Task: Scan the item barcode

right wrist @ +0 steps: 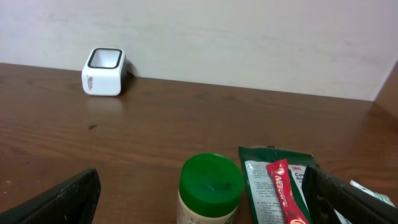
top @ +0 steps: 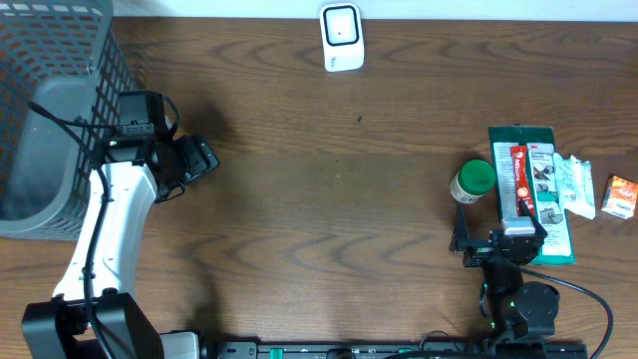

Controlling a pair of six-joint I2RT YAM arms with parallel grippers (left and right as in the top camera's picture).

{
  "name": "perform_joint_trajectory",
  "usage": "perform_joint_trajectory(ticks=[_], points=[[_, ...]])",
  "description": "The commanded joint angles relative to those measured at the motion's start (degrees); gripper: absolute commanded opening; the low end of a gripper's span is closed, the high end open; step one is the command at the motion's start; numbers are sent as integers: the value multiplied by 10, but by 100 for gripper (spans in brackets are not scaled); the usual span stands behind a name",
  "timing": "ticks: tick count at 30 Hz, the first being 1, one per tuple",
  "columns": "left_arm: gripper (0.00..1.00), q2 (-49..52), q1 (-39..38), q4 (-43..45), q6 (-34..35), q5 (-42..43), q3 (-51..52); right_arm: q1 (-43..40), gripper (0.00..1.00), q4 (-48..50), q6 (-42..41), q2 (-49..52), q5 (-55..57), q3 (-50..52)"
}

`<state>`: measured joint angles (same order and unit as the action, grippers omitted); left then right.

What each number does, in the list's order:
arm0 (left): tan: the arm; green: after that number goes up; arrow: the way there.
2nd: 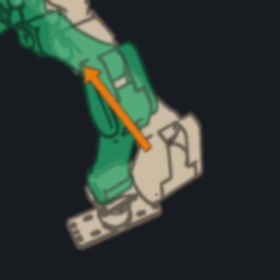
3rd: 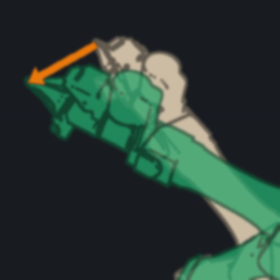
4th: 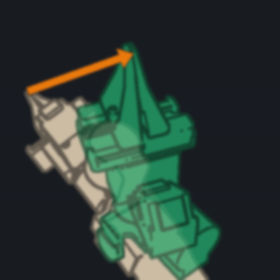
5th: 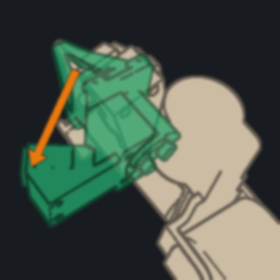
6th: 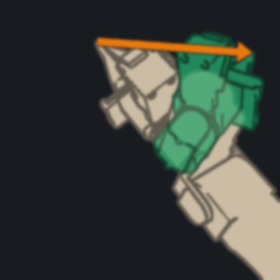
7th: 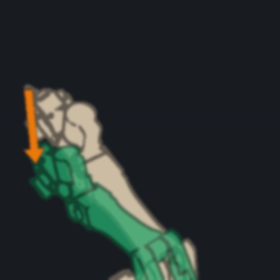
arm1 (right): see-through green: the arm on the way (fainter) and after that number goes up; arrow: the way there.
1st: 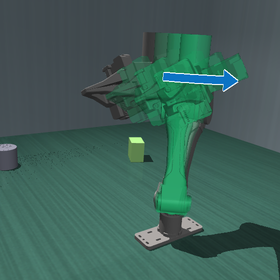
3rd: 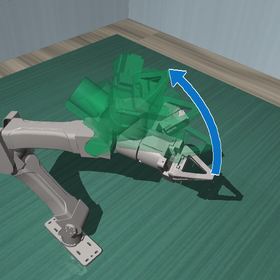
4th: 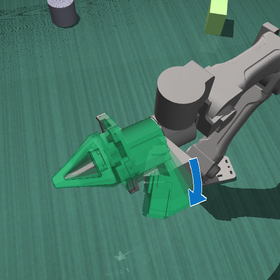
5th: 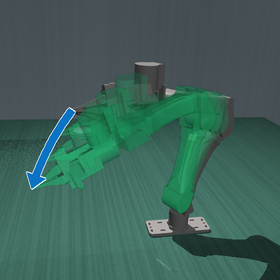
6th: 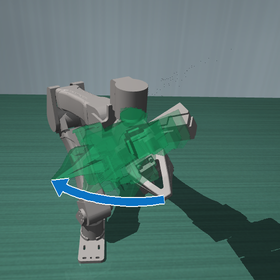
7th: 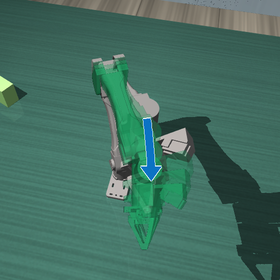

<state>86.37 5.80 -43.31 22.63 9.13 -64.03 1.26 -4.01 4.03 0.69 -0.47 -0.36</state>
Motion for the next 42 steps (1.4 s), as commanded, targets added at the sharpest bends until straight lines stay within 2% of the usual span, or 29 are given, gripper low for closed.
perform_joint_trajectory(ticks=[1,10,15,18,21,25,36,42], points=[[88,-3,2,-2,-3,5,5,-9,99,-3,7,-4,3,0],[88,-3,2,-2,-3,5,5,-9,99,-3,7,-4,3,0],[88,-51,2,-2,-3,5,5,-9,99,-3,7,-4,3,0],[87,-156,3,-2,-3,-5,5,-9,99,-3,7,-4,3,0],[88,-265,3,-2,-3,-61,5,-9,99,-3,7,-4,3,0],[88,-400,3,-2,-3,-72,5,-9,99,-3,7,-4,3,0],[88,-660,2,-9,-12,-73,18,-9,99,-3,7,-4,3,0],[88,-799,2,-13,-12,-73,70,-9,99,-3,7,-4,3,0]])
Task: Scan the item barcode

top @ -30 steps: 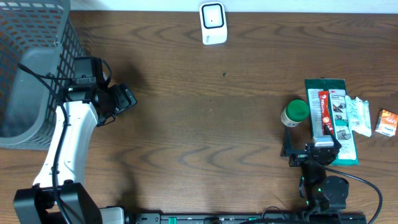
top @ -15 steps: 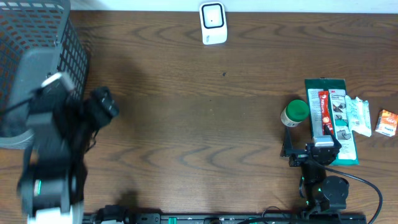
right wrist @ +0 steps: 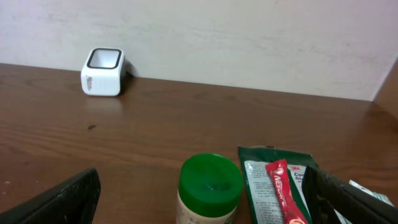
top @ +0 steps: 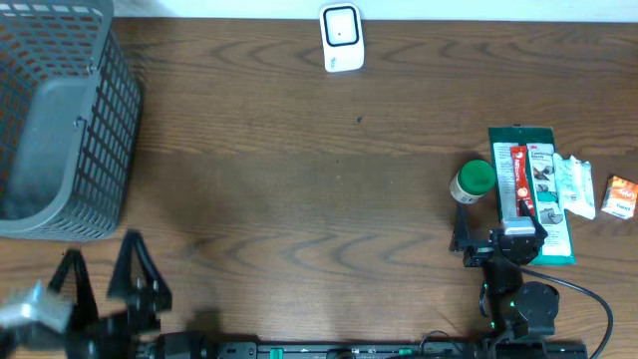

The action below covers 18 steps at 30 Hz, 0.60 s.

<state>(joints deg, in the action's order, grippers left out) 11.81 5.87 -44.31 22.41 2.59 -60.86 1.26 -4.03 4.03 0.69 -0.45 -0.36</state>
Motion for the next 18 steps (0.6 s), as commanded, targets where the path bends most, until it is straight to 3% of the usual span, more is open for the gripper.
perform_joint_trajectory(ticks=[1,7,10,13,14,18], points=[[88,-65,0,-3,-10,-7,47,-9,99,-2,7,-4,3,0],[88,-117,-2,-2,-10,-7,124,-9,99,-2,7,-3,3,0],[88,-116,-3,41,-9,-12,167,-9,99,-2,7,-3,3,0],[88,-116,-9,213,-10,-22,234,-9,99,-2,7,-4,3,0],[88,-116,-12,330,-9,-22,276,-9,99,-2,7,-3,3,0],[88,-117,-18,629,-7,-22,391,-9,99,-2,7,-3,3,0]])
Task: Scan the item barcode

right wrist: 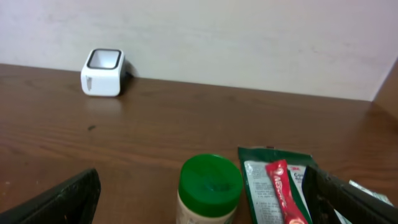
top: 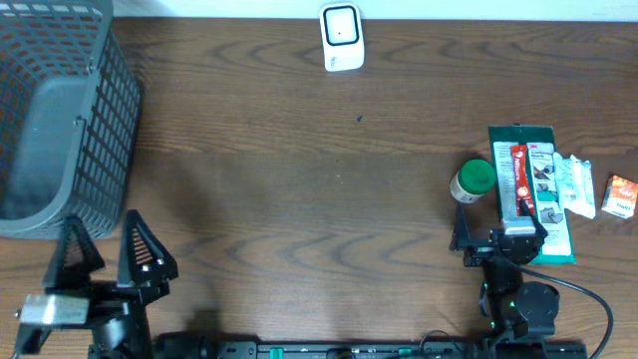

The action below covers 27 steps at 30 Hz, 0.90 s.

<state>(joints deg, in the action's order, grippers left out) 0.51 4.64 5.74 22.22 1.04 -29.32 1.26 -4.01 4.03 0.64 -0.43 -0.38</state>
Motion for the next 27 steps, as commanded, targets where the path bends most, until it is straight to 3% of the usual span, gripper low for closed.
perform_joint_trajectory(ticks=[1,4,11,23,27], points=[[88,-4,-7,184,-5,-6,101,-9,99,-3,7,-3,3,1],[88,-4,-9,314,-5,-6,180,-9,99,-3,7,-3,3,1],[88,-4,-9,329,-5,-6,283,-9,99,-3,7,-3,3,1],[88,-4,-9,21,-6,-6,291,-9,99,-3,7,-3,3,1],[88,-4,-9,-57,-39,-7,291,-9,99,-3,7,-3,3,1]])
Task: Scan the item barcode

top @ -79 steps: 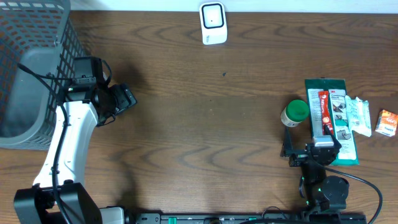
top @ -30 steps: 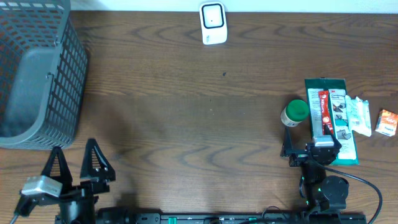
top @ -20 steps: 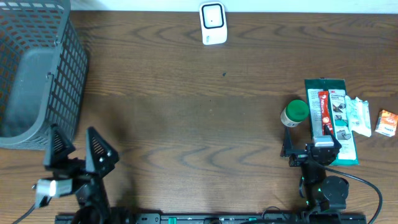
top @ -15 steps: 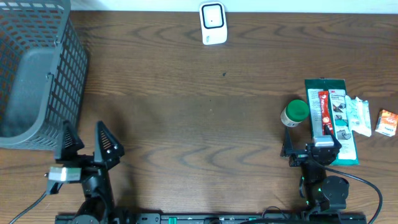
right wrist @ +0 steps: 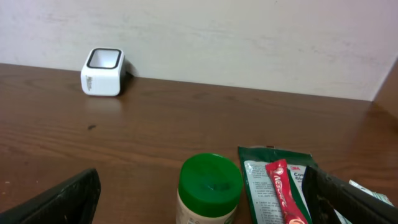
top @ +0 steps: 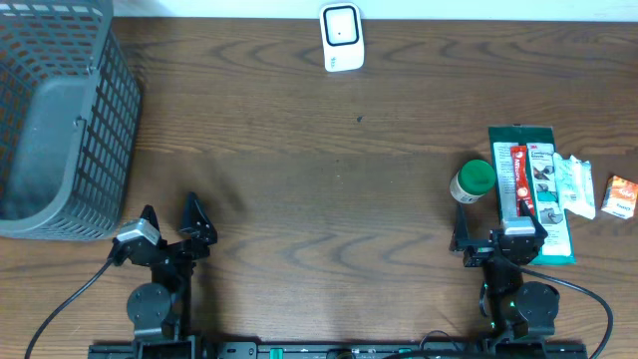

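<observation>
The white barcode scanner [top: 341,38] stands at the table's far edge, facing up; the right wrist view shows this scanner [right wrist: 104,71] against the wall. A green-lidded jar [top: 473,180] stands at the right beside a green pouch [top: 543,189] with a red sachet [top: 518,178] lying on it. My right gripper [top: 498,237] rests open just in front of the jar [right wrist: 210,186], its fingers [right wrist: 68,199] spread wide and holding nothing. My left gripper [top: 169,214] sits open near the front left edge, nothing in it.
A grey wire basket [top: 100,120] fills the far left corner. A white packet [top: 575,186] and a small orange pack [top: 622,196] lie to the right of the pouch [right wrist: 267,171]. A wall runs behind the scanner.
My left arm has shifted right along the front edge and now looks smaller and lower, fingers still spread. The right arm and all the items are where they were.
At first my left arm reached out to the basket's right side. Then it was back at the front left corner with its fingers open, then slightly further right, and now rests near the front edge. The right gripper stayed open in front of the jar throughout.
</observation>
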Controlling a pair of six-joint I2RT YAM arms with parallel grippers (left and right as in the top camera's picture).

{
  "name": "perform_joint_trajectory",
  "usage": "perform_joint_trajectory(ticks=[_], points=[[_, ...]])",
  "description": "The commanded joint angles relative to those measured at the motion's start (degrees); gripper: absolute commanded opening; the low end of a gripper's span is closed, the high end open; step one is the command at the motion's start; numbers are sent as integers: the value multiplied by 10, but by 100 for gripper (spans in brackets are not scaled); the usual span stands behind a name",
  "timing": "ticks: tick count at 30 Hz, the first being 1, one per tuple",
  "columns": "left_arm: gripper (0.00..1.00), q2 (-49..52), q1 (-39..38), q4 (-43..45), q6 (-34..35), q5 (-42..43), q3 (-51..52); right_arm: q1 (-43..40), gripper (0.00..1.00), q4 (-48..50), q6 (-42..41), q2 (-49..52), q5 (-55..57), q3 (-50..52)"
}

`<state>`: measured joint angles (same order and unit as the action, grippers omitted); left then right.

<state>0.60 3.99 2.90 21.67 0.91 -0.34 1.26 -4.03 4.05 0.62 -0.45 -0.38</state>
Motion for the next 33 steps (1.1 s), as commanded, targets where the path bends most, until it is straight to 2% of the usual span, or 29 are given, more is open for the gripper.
perform_joint_trajectory(ticks=[1,3,33], points=[[88,-5,-2,-45,-39,-5,1,-9,99,-2,7,-3,3,1],[88,-5,-2,-71,-39,-5,1,-9,99,-2,7,-3,3,1],[88,-4,-2,-70,-39,-5,1,-9,99,-2,7,-3,3,1]])
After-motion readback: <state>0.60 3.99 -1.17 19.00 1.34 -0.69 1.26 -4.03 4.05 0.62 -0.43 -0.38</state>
